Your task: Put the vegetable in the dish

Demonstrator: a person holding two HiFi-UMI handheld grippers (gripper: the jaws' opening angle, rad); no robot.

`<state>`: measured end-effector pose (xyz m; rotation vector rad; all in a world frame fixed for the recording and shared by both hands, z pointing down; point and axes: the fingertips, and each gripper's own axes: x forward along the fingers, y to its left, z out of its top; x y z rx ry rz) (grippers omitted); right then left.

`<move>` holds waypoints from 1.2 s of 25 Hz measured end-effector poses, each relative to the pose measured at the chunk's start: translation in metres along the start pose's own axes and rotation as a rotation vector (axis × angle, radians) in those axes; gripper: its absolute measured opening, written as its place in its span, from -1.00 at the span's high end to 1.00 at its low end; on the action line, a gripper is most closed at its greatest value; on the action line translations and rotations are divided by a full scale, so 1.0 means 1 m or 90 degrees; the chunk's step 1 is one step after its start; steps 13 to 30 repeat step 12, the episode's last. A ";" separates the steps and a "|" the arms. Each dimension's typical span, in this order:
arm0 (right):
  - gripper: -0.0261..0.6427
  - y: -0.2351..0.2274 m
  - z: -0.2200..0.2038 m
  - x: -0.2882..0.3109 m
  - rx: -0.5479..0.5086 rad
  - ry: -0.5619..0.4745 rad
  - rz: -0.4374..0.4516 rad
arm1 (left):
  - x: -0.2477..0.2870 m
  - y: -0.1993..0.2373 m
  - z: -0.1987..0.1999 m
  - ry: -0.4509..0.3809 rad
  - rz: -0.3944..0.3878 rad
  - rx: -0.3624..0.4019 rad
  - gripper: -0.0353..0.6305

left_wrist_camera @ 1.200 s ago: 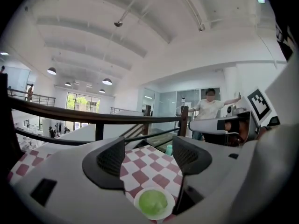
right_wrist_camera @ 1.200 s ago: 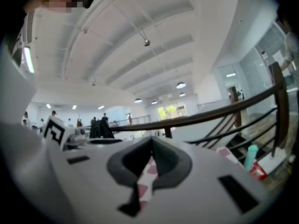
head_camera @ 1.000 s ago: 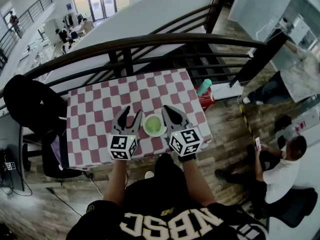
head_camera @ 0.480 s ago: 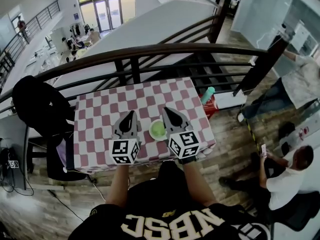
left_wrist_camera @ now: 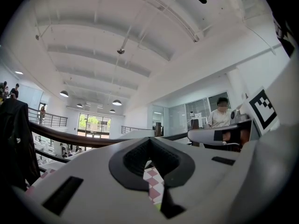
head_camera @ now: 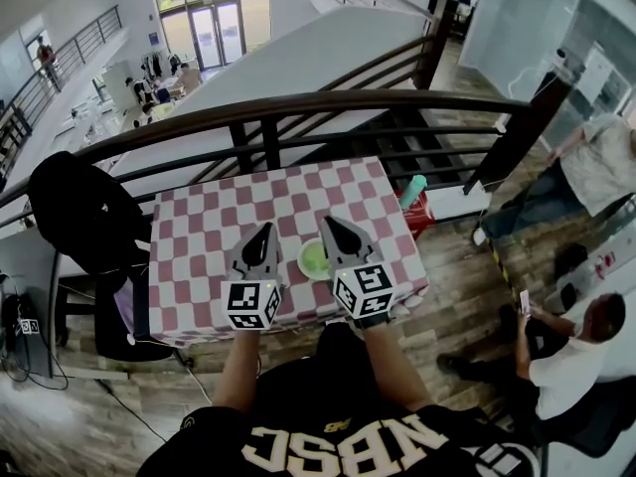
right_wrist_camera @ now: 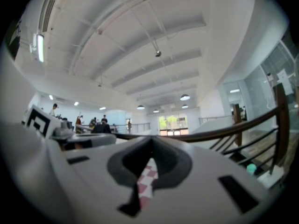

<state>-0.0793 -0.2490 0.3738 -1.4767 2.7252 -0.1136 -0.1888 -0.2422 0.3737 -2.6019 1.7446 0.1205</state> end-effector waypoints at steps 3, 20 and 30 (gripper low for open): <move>0.88 -0.004 0.000 -0.004 0.003 -0.005 -0.016 | 0.000 -0.003 0.003 -0.008 -0.003 -0.002 0.84; 0.88 -0.015 0.004 -0.011 -0.003 0.001 -0.035 | 0.007 -0.019 0.011 -0.014 -0.007 0.015 0.84; 0.88 -0.015 0.004 -0.011 -0.003 0.001 -0.035 | 0.007 -0.019 0.011 -0.014 -0.007 0.015 0.84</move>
